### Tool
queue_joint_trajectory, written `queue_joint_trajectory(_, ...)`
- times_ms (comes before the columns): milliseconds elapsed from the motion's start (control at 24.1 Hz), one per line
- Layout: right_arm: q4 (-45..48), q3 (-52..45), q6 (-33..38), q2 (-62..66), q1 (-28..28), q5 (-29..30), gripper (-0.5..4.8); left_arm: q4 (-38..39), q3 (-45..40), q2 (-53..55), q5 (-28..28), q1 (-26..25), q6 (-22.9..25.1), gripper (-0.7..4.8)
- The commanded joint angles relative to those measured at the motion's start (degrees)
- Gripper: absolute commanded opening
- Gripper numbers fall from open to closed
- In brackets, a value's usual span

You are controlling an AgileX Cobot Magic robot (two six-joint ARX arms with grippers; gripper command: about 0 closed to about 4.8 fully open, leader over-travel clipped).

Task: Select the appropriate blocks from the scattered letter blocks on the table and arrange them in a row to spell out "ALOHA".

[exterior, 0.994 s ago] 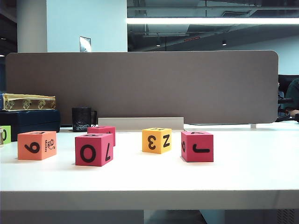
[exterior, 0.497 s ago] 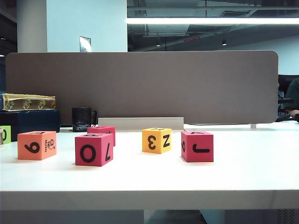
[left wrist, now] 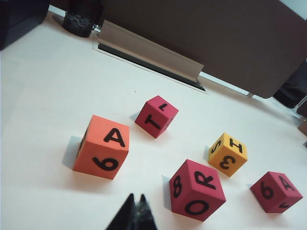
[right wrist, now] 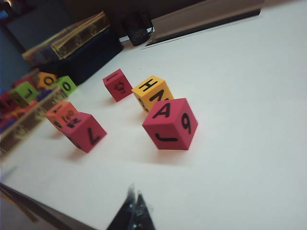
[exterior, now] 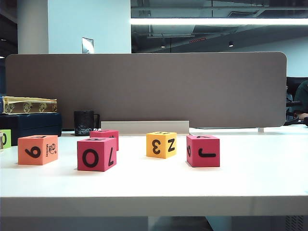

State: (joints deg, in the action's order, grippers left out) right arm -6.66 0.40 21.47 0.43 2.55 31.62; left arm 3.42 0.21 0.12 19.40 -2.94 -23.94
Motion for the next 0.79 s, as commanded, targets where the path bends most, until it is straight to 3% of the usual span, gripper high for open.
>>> queue_joint_trajectory(41,3.4,0.4,9.7,-0.5,0.0,0.5,-0.05,-0.8,0.6,0.0,3.2,-0.1,-2.2,-0.05)
queue_joint_trajectory(248,3.5,7.4,9.8,-0.3,0.0,-1.4,-0.05,6.4,6.2,0.2,3.1,-0.1,-2.3,-0.05)
queue_joint_trajectory(373,3.5,12.9,9.8,0.2,0.0,-5.1,-0.05,6.5,11.0,2.1,3.1,-0.1,-1.4,-0.05)
queue_joint_trajectory(580,3.4,20.2,9.8,5.8,0.0,-5.0,-0.06,7.4,18.6,8.8,3.4,-0.1,0.3,-0.06)
queue_joint_trajectory(745,2.4,26.4,9.6,13.5,0.0,-4.5,-0.05,9.2,25.5,16.5,4.0,-0.1,4.3,-0.06)
queue_joint_trajectory(787,0.6,30.2,7.9,18.0,0.0,-3.3,-0.05,11.2,29.6,20.9,4.0,-0.1,7.2,-0.06)
